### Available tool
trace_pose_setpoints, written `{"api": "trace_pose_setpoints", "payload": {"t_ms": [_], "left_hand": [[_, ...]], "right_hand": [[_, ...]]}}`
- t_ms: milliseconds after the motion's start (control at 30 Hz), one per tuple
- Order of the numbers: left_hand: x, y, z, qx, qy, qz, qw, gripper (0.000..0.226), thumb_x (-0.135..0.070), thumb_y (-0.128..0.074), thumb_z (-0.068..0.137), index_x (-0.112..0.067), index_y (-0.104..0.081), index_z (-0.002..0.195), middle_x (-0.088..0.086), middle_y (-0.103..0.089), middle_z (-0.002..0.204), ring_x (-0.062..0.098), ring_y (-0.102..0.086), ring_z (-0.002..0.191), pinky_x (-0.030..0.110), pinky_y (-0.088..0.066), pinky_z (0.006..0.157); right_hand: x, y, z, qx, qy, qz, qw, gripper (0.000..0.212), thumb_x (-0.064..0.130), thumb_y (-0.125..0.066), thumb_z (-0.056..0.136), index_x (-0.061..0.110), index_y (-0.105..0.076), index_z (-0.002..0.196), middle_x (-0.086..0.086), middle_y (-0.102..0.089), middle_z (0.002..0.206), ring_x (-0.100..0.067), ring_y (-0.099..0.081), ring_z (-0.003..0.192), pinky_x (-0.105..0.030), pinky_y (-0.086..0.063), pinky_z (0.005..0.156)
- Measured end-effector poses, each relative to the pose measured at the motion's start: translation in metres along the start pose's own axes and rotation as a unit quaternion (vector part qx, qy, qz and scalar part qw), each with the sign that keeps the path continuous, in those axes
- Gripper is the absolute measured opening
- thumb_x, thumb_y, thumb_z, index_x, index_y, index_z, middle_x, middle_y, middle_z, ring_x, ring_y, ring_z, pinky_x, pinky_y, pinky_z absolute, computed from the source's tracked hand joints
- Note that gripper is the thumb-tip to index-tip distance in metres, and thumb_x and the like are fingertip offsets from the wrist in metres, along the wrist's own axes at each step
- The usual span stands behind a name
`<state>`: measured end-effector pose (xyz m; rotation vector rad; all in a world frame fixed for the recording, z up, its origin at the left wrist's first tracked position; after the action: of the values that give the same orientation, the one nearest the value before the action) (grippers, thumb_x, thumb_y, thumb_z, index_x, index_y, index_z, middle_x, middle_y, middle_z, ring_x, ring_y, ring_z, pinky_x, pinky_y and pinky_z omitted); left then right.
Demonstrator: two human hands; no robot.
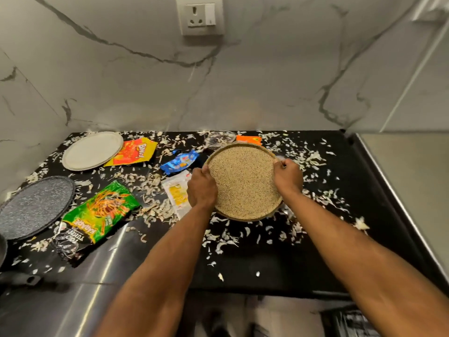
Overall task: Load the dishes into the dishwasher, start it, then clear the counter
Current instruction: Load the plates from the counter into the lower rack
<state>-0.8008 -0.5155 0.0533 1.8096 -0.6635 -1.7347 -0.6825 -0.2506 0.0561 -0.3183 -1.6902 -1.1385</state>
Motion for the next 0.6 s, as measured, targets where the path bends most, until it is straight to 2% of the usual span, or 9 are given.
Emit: {"api": "trace_pose_setpoints", "payload": {"t_ms": [67, 167, 233, 333, 400, 500, 600], "left_hand": [[-0.009, -0.011, -0.014, 0.017, -0.008, -0.002, 1.000, 0.046, -0.042, -0.029, 0.104, -0.006, -0.055, 0.112, 0.021, -0.061, 0.115, 0.037, -0.056, 0.106, 0.036, -0.035, 0.076], [-0.018, -0.026, -0.029, 0.037, -0.018, -0.009, 0.999, 0.045, -0.043, -0.029, 0.104, -0.007, -0.055, 0.113, 0.020, -0.060, 0.117, 0.036, -0.056, 0.107, 0.035, -0.036, 0.077], [-0.035, -0.042, -0.047, 0.072, -0.063, -0.018, 0.995, 0.045, -0.043, -0.029, 0.104, -0.006, -0.054, 0.114, 0.019, -0.060, 0.116, 0.035, -0.056, 0.107, 0.036, -0.036, 0.077], [-0.053, -0.066, -0.076, 0.120, -0.116, -0.034, 0.985, 0.044, -0.041, -0.029, 0.104, -0.006, -0.052, 0.119, 0.018, -0.061, 0.114, 0.034, -0.056, 0.108, 0.036, -0.036, 0.078], [-0.062, -0.080, -0.097, 0.152, -0.144, -0.031, 0.977, 0.041, -0.039, -0.030, 0.105, -0.006, -0.051, 0.115, 0.018, -0.061, 0.110, 0.031, -0.056, 0.102, 0.034, -0.035, 0.075], [-0.070, -0.101, -0.130, 0.195, -0.173, -0.027, 0.965, 0.037, -0.037, -0.031, 0.105, -0.007, -0.052, 0.108, 0.015, -0.061, 0.103, 0.026, -0.052, 0.088, 0.032, -0.034, 0.072], [-0.077, -0.119, -0.171, 0.241, -0.198, -0.018, 0.950, 0.038, -0.039, -0.030, 0.105, -0.008, -0.052, 0.107, 0.008, -0.055, 0.095, 0.021, -0.048, 0.085, 0.033, -0.034, 0.072]], "right_hand": [[-0.018, 0.022, -0.005, -0.025, -0.018, -0.008, 0.999, 0.028, 0.034, -0.049, 0.101, 0.014, -0.056, 0.084, 0.001, -0.055, 0.072, -0.016, -0.049, 0.062, -0.026, -0.030, 0.050], [-0.038, 0.045, -0.012, -0.045, -0.038, -0.009, 0.998, 0.030, 0.035, -0.050, 0.100, 0.011, -0.059, 0.086, -0.001, -0.059, 0.074, -0.018, -0.053, 0.066, -0.029, -0.033, 0.052], [-0.058, 0.075, -0.024, -0.085, -0.059, -0.012, 0.995, 0.030, 0.036, -0.049, 0.100, 0.011, -0.060, 0.088, -0.002, -0.061, 0.078, -0.019, -0.056, 0.069, -0.030, -0.033, 0.054], [-0.083, 0.116, -0.049, -0.132, -0.084, -0.024, 0.987, 0.025, 0.035, -0.049, 0.101, 0.014, -0.059, 0.091, 0.002, -0.059, 0.081, -0.008, -0.050, 0.064, -0.025, -0.032, 0.052], [-0.101, 0.141, -0.069, -0.164, -0.105, -0.033, 0.980, 0.022, 0.035, -0.049, 0.101, 0.017, -0.059, 0.095, 0.004, -0.058, 0.084, -0.005, -0.049, 0.066, -0.024, -0.032, 0.054], [-0.129, 0.174, -0.106, -0.207, -0.145, -0.034, 0.967, 0.023, 0.036, -0.048, 0.101, 0.017, -0.061, 0.099, 0.004, -0.058, 0.086, -0.013, -0.055, 0.076, -0.026, -0.038, 0.064], [-0.160, 0.206, -0.147, -0.250, -0.180, -0.033, 0.951, 0.027, 0.035, -0.047, 0.101, 0.013, -0.062, 0.100, 0.000, -0.060, 0.088, -0.019, -0.056, 0.080, -0.029, -0.038, 0.067]]}}
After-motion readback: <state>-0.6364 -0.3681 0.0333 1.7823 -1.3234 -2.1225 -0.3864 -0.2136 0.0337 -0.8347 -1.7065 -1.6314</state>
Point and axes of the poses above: each hand's wrist, its own z-axis towards the middle knuckle, its own y-axis out of the back of the hand, x = y × z, the point moved 10 cm from there along z, towards the middle knuckle
